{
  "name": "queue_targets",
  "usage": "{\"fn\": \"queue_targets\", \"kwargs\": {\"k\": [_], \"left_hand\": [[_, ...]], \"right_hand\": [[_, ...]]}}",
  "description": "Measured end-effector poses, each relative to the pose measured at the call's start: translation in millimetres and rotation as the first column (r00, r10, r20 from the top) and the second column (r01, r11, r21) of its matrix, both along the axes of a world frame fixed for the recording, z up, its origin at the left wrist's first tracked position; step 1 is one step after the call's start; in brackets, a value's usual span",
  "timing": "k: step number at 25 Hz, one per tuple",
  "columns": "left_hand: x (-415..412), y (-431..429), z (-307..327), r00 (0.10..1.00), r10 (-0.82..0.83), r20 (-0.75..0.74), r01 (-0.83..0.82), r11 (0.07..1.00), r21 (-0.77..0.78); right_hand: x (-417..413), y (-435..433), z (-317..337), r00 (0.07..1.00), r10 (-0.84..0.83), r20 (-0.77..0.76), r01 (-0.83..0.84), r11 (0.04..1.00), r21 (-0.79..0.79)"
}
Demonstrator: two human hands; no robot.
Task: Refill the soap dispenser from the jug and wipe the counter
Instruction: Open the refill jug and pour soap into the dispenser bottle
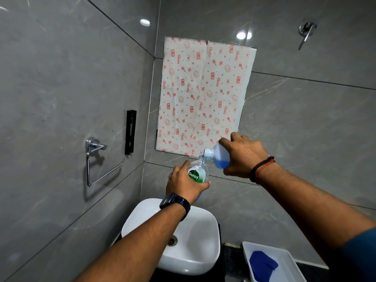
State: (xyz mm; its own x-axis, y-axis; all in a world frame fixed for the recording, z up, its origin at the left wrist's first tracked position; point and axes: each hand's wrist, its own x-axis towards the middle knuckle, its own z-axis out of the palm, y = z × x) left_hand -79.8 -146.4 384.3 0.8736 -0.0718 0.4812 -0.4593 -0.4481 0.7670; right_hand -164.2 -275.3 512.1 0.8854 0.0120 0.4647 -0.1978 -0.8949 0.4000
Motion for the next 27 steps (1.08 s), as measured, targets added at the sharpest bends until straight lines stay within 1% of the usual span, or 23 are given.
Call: {"fn": "queue_targets", "kwargs": {"k": [27], "left_hand": [[-0.1, -5.9, 4.6, 1.0, -0.007, 0.009, 0.007, 1.0, -0.017]], "right_hand": [[4.8, -9.3, 1.7, 1.0, -0.002, 0.003, 0.002, 1.0, 0.002]]}}
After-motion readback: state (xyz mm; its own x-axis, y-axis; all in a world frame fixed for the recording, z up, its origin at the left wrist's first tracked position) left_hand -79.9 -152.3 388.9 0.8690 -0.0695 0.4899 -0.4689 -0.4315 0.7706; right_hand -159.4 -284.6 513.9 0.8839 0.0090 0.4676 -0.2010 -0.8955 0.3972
